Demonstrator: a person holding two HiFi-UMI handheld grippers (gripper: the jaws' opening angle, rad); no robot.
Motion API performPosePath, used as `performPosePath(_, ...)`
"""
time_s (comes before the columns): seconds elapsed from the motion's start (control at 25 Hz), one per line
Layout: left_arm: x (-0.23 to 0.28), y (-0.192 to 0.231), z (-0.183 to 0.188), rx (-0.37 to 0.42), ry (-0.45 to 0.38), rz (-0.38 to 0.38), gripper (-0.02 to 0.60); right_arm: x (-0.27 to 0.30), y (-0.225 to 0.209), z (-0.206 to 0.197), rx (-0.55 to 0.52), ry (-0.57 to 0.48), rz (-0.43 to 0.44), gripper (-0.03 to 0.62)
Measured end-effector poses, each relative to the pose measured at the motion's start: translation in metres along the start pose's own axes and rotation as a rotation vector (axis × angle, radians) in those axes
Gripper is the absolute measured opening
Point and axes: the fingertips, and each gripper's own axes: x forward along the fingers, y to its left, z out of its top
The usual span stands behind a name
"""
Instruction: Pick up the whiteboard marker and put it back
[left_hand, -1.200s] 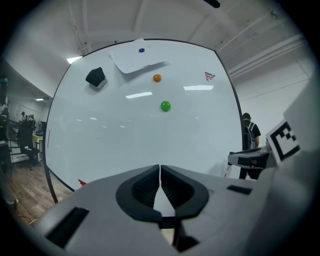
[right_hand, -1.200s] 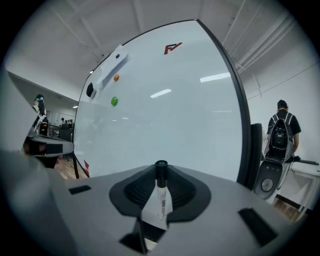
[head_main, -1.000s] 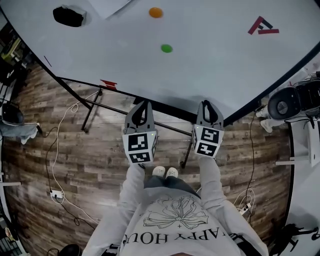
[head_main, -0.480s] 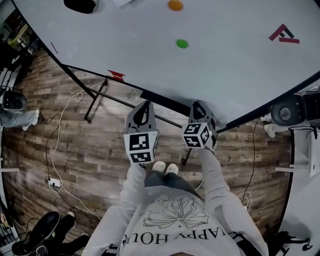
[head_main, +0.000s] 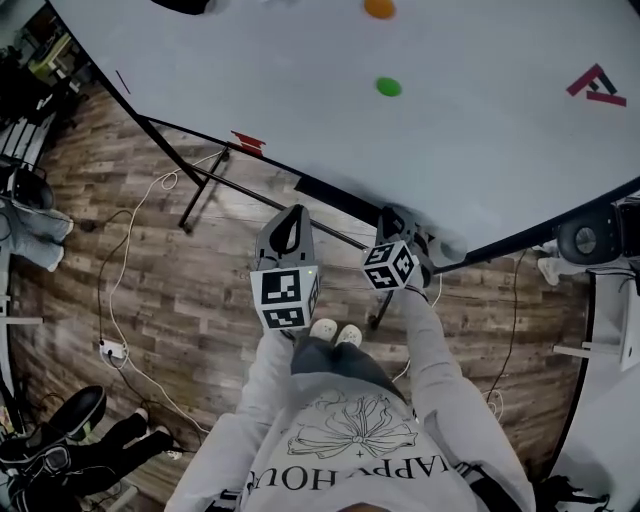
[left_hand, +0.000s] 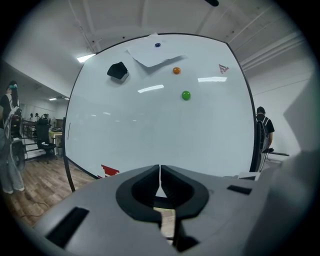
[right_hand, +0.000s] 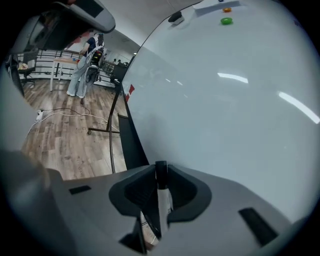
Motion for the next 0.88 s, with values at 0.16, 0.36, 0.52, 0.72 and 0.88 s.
performPosePath(0.16, -0.004, 0.008, -0.004, 0.002, 0.01, 0.021, 0.011, 0.012, 0.013, -0.007, -0.02, 0.007, 0.039, 0.078)
performPosePath(0.36, -0.009, 0.017, -0.008, 0.004, 0.019, 0.047, 0.011, 0.022, 0.026, -0.012, -0.047, 0.019, 0.082, 0.084)
performPosePath(0.52, -0.01, 0.019, -0.009, 0.003, 0.024, 0.054, 0.011, 0.024, 0.031, -0.013, -0.012, 0.018, 0.113, 0.107)
performPosePath(0.72, -0.009, 0.015, -0.003, 0.004, 0.009, 0.046, 0.011, 0.013, 0.025, -0.002, 0.03, -0.023, 0.094, 0.129)
performPosePath(0.88, -0.005, 0.006, 0.004, 0.007, -0.009, 0.025, 0.011, -0.006, 0.01, 0.012, 0.152, -0.076, 0.072, 0.114)
